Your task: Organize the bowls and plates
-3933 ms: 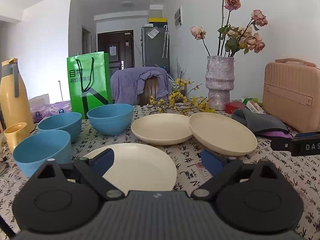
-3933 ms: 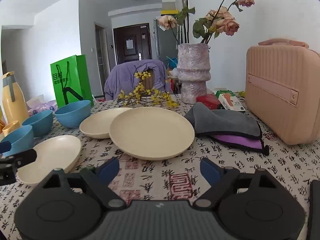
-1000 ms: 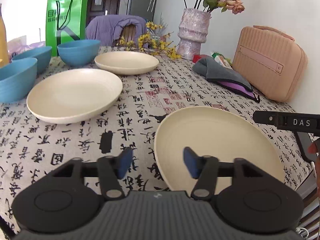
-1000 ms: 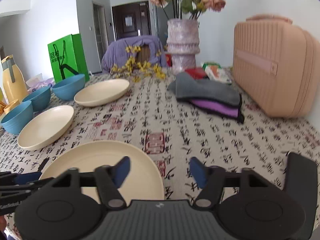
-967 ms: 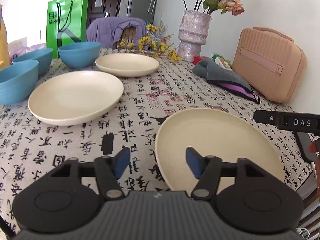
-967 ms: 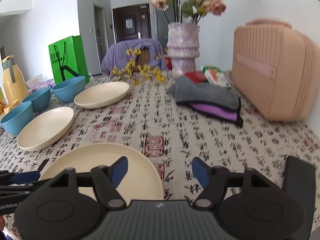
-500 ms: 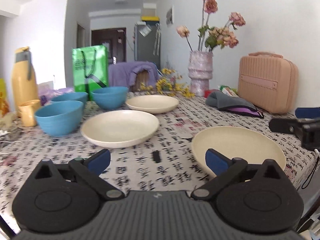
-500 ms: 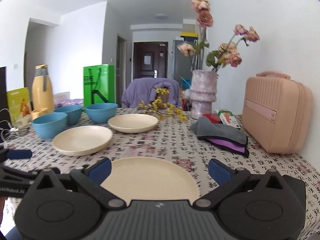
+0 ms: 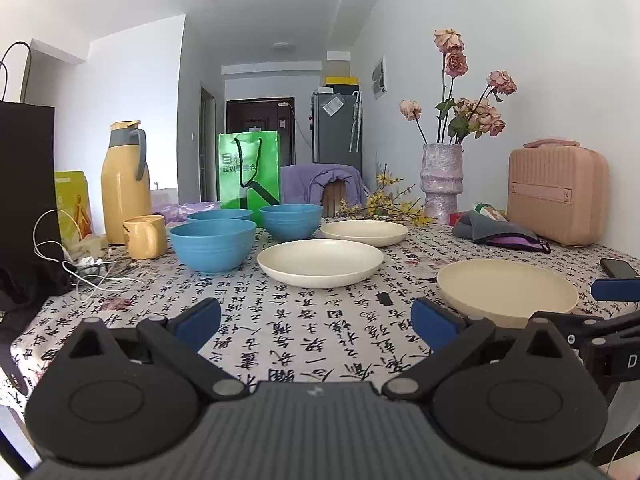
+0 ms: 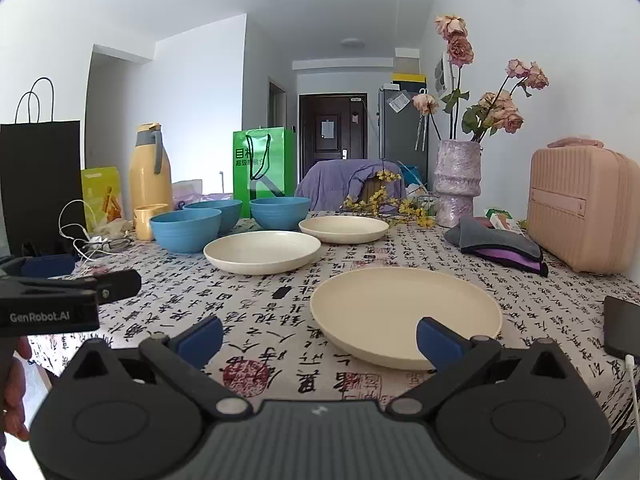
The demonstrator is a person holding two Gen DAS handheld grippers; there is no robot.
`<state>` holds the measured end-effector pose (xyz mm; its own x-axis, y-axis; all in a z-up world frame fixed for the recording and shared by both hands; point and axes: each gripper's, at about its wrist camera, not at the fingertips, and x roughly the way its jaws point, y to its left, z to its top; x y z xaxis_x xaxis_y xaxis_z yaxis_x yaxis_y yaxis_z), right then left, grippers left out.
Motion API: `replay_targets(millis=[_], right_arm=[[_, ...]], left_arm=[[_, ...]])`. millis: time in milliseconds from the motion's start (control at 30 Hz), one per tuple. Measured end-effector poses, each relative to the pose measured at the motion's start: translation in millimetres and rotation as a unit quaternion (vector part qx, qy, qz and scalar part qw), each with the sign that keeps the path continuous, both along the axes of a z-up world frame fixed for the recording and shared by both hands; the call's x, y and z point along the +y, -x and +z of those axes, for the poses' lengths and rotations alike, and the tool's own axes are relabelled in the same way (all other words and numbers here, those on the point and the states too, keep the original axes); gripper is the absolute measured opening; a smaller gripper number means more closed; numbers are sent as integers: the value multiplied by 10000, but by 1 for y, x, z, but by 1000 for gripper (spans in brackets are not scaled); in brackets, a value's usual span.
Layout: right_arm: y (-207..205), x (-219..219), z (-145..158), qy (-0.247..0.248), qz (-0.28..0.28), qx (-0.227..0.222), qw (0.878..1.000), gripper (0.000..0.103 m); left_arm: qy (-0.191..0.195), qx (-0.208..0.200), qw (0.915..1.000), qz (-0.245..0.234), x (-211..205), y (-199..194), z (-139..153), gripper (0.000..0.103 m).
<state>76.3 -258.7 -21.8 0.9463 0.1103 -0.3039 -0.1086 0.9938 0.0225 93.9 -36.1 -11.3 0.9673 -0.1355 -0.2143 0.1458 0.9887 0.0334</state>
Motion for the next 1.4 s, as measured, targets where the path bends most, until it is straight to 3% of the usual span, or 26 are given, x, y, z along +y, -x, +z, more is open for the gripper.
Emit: replay_targets(millis=[333,700,967,1133,1267,1400], right_arm=[[15,26,-9,102,-324,-168,9993,103],[6,34,-3,43,-53,-153,9999,103],[-21,41,2,66,102,-90,9999,103],[-57,36,12,-318,358,102,9988,103],[-88,37,22,-22,325,-23,9995,103],[-122,35,33,170,347,-17,9993,103]], left_arm=[[111,-54,9994,322,29,19,-8,103],[155,77,9989,439,40,3,-9,103],[118,213,9988,436,38,-30,-7,103],[119,272,9987,404,34,-62,-2,103],[-63,302,9984,468,29,-95,2,103],[49,419,9983,407,29,-130,7,103]])
